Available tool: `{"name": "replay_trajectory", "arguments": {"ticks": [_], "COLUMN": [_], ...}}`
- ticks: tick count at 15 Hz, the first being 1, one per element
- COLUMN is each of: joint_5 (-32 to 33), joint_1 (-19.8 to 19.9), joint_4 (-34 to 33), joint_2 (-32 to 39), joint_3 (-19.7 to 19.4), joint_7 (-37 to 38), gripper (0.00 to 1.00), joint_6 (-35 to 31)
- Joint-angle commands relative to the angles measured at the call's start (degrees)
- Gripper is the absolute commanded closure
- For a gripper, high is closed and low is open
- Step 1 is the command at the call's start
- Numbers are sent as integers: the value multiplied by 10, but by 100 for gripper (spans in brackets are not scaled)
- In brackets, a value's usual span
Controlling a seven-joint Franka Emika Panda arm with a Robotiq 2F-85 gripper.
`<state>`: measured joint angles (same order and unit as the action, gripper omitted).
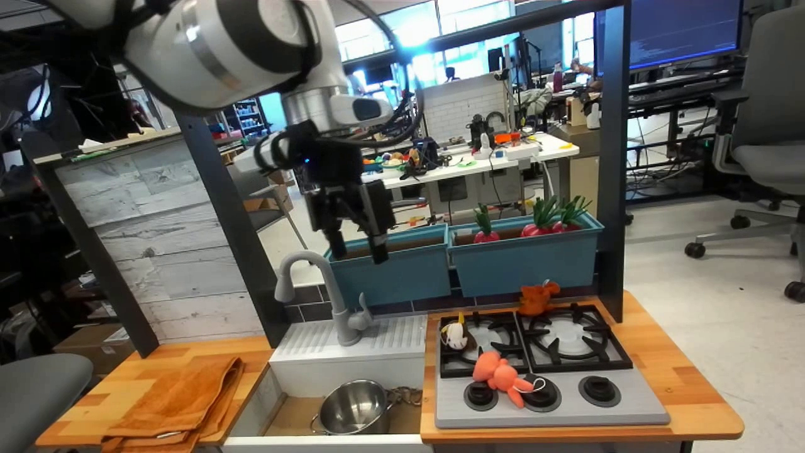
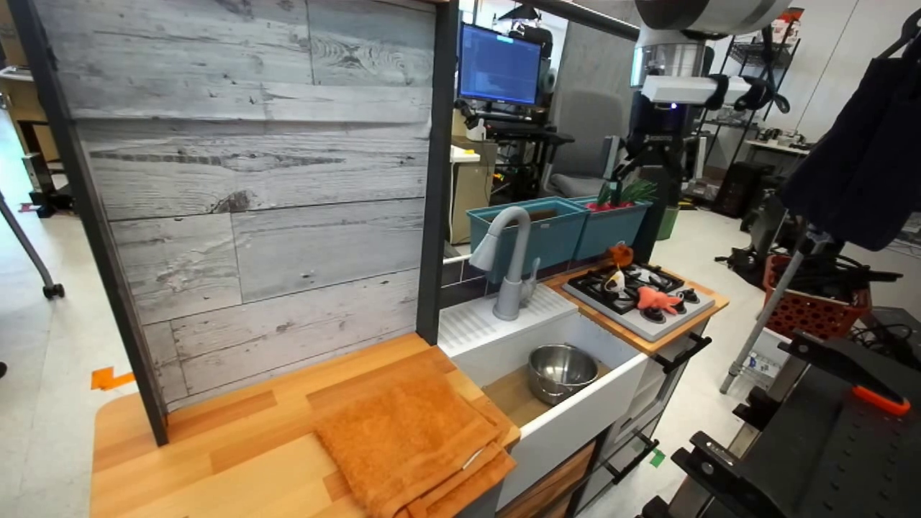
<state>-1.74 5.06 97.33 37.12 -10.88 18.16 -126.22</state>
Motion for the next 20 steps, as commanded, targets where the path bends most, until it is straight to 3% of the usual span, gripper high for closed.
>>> {"name": "replay_trajectory", "arguments": {"ticks": [1, 5, 7, 15, 17, 18, 20], "joint_5": [-7, -8, -1, -12, -50, -24, -35], "joint_1": [18, 31, 33, 67, 97, 73, 85], "joint_4": [-27, -66, -87, -250, -290, -230, -262], "joint_2": [16, 56, 86, 235, 261, 227, 249], "joint_3": [1, 4, -1, -29, 1, -20, -11], "joint_7": [0, -13, -15, 30, 21, 20, 20], "gripper": [0, 0, 0, 0, 0, 0, 0], "joint_6": [14, 23, -4, 14, 3, 4, 4]}}
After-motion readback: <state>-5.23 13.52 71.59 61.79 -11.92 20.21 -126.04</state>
